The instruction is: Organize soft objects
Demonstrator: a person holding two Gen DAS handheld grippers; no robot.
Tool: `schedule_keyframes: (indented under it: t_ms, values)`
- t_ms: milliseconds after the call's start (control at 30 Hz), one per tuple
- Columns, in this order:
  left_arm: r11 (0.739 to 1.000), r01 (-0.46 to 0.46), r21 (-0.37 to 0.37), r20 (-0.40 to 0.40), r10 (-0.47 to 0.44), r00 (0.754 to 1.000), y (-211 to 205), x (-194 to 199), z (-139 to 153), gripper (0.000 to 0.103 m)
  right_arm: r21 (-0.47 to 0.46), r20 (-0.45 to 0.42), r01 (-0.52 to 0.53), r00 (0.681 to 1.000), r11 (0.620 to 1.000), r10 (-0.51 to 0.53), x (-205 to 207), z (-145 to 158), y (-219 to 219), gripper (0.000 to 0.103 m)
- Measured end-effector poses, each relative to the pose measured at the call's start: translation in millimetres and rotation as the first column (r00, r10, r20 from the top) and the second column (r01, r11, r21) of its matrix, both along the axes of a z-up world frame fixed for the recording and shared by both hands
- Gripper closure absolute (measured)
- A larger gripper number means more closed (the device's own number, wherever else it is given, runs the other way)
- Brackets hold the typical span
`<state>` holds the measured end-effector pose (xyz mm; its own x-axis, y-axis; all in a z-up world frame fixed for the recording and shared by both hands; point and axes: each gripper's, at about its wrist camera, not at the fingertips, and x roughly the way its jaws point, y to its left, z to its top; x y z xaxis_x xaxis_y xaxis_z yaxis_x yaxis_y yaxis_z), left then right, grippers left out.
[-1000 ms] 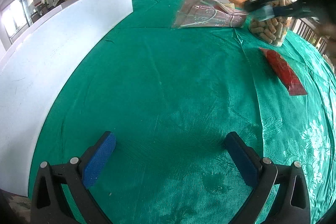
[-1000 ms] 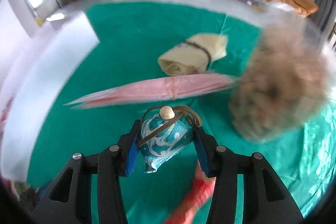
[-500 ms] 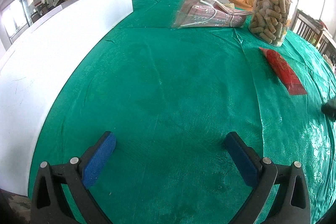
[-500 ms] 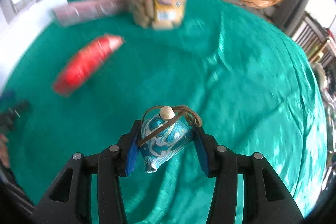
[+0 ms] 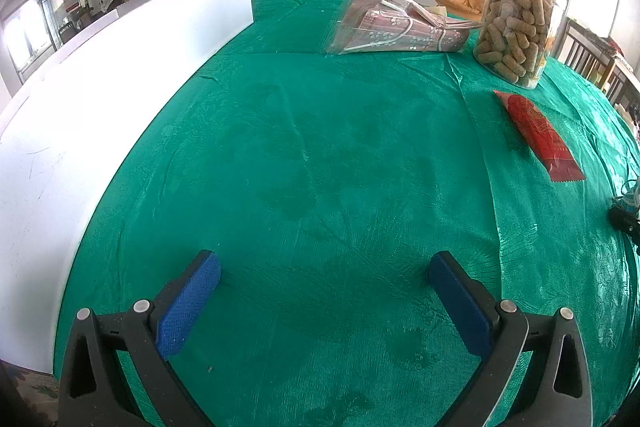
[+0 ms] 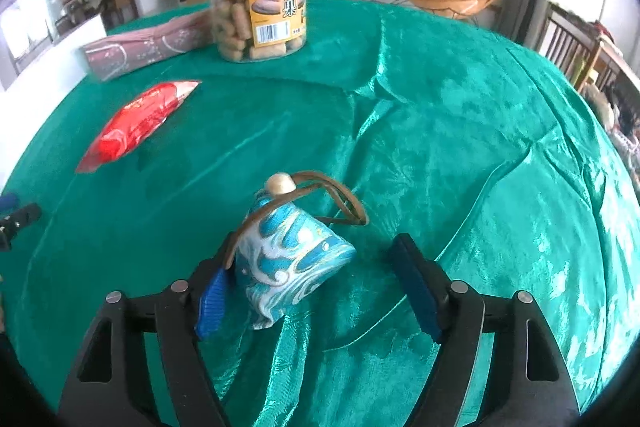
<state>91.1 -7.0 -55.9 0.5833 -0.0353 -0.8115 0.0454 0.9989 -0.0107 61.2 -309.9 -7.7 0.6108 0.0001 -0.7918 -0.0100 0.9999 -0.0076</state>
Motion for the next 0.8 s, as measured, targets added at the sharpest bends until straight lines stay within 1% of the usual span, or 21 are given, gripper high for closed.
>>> schedule_keyframes:
  t_ms: [800]
  values:
    - [1.000, 0.000, 0.000, 0.000, 0.000, 1.000, 0.0, 0.2, 0.1, 0.000, -0.005, 0.010, 0.009, 1.000, 1.000, -0.009, -0.6, -1.2, -0.1, 0.022]
